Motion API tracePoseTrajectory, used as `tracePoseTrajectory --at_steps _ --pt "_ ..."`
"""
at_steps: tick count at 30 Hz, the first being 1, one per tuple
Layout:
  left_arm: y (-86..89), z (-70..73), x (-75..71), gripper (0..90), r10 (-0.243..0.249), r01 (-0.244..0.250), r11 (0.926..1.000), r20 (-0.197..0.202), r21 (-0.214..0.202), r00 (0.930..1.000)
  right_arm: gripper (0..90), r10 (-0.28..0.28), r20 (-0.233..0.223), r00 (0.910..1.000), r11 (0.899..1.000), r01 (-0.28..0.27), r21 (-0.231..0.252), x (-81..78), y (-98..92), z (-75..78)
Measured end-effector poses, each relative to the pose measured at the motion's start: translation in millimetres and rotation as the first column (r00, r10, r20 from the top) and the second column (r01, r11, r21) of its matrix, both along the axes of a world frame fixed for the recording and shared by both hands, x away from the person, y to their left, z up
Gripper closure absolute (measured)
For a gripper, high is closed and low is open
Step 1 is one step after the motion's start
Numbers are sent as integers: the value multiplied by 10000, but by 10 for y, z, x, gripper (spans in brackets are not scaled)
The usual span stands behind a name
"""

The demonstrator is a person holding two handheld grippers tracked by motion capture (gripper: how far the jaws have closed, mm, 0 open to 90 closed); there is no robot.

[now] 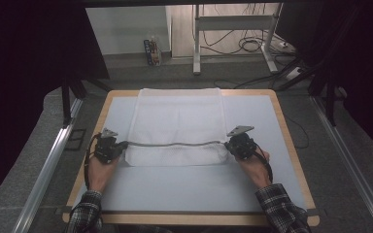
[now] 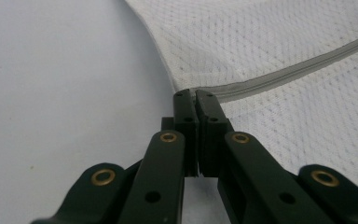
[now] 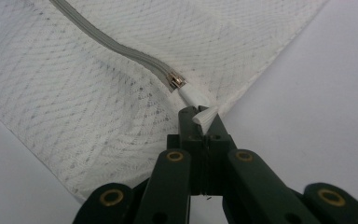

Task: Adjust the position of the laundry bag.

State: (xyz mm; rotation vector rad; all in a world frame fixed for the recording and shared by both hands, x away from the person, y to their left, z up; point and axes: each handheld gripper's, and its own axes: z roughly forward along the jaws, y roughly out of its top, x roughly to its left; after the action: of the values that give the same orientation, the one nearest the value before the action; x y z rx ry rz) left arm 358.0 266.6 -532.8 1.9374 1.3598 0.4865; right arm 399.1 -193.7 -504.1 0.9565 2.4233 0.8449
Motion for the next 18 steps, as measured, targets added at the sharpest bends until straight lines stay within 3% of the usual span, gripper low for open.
tracePoseTrajectory --at_steps 7,18 --pt "-24 28 -48 891 -272 271 9996 -55 -74 9996 890 66 -18 10000 10000 -66 41 -71 -60 41" --pt "-156 90 -204 891 -1004 1007 9947 -128 224 9949 890 224 -196 9996 9996 -221 155 -246 -240 111"
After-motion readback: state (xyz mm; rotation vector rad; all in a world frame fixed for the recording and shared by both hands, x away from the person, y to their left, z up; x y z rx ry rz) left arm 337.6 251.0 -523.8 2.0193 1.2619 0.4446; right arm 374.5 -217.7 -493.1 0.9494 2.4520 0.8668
